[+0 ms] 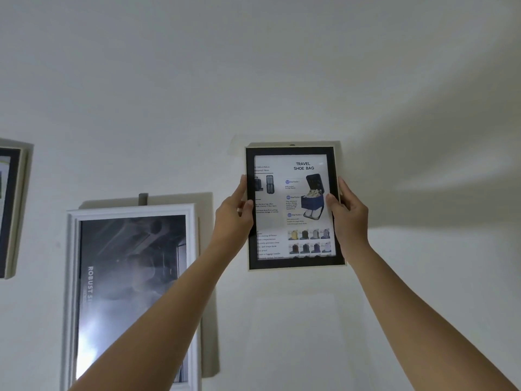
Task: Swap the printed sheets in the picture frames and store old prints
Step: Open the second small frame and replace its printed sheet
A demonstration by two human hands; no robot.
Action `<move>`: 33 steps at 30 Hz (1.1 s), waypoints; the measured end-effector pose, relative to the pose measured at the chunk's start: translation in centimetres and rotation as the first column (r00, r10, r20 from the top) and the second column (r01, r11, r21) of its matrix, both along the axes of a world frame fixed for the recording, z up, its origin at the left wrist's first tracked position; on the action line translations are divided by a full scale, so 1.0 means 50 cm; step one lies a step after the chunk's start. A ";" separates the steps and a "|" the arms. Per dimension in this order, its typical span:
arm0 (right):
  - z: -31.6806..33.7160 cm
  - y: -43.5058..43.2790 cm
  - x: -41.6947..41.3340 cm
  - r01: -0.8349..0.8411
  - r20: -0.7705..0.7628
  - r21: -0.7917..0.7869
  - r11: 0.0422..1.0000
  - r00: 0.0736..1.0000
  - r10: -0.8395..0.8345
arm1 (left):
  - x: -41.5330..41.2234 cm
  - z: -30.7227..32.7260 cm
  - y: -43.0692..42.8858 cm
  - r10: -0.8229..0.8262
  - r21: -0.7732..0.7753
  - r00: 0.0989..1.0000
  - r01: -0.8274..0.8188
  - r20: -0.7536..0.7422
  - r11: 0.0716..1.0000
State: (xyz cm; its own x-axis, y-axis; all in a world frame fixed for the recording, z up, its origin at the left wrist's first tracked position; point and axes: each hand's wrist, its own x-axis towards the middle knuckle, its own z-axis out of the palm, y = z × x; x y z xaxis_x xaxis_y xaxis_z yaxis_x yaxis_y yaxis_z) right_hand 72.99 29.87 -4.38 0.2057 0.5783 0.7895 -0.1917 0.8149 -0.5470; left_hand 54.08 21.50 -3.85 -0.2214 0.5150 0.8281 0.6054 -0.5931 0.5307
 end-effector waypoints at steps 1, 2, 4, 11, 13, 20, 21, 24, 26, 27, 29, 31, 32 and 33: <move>-0.005 0.000 0.000 0.006 0.001 -0.004 1.000 1.000 -0.006 | 0.002 -0.003 -0.002 -0.007 -0.002 1.000 0.007 0.005 1.000; -0.009 0.000 -0.001 0.011 0.003 -0.004 1.000 1.000 -0.011 | 0.004 -0.006 -0.004 -0.013 -0.002 1.000 0.013 0.006 1.000; -0.011 -0.003 -0.001 0.034 0.013 0.002 0.999 0.999 -0.034 | 0.008 -0.007 -0.009 -0.020 -0.002 1.000 0.020 0.004 1.000; -0.015 -0.005 -0.004 0.248 0.108 0.038 0.968 0.962 -0.250 | 0.012 -0.014 0.007 0.078 0.011 0.997 -0.078 -0.023 0.997; -0.016 -0.010 -0.004 0.330 0.134 0.052 0.943 0.933 -0.334 | 0.017 -0.021 0.014 0.101 0.017 0.995 -0.100 -0.028 0.995; -0.021 -0.021 -0.006 0.431 0.178 0.084 0.898 0.881 -0.439 | 0.020 -0.047 0.017 0.074 0.081 0.996 -0.070 -0.054 0.994; -0.022 -0.021 -0.006 0.439 0.175 0.089 0.894 0.877 -0.448 | 0.020 -0.048 0.017 0.069 0.098 0.997 -0.064 -0.046 0.993; -0.022 -0.023 -0.005 0.440 0.161 0.081 0.894 0.880 -0.448 | 0.026 -0.050 0.016 0.055 0.129 0.998 -0.050 -0.028 0.990; -0.022 -0.023 -0.003 0.439 0.157 0.086 0.894 0.881 -0.447 | 0.029 -0.051 0.019 0.044 0.134 0.999 -0.042 -0.011 0.990; -0.022 -0.022 -0.002 0.443 0.158 0.094 0.892 0.877 -0.453 | 0.030 -0.051 0.021 0.043 0.139 0.999 -0.042 -0.002 0.989; -0.021 -0.020 0.000 0.450 0.155 0.101 0.887 0.874 -0.461 | 0.031 -0.051 0.026 0.044 0.149 0.999 -0.045 0.009 0.988; -0.021 -0.019 0.000 0.450 0.144 0.095 0.888 0.877 -0.459 | 0.032 -0.050 0.027 0.029 0.151 0.999 -0.031 0.015 0.988; -0.021 -0.019 -0.001 0.450 0.137 0.092 0.888 0.878 -0.459 | 0.031 -0.048 0.026 0.019 0.152 1.000 -0.021 0.016 0.988; -0.021 -0.019 0.000 0.447 0.130 0.092 0.890 0.880 -0.456 | 0.031 -0.047 0.026 0.009 0.154 1.000 -0.011 0.014 0.988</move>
State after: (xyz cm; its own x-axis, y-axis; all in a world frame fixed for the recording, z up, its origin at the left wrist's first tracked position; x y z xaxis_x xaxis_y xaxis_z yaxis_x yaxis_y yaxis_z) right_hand 72.96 28.92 -5.41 0.3154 0.4028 0.8592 0.2819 0.8248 -0.4902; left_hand 55.63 22.81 -6.19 -0.2378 0.3793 0.8942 0.6054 -0.6620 0.4418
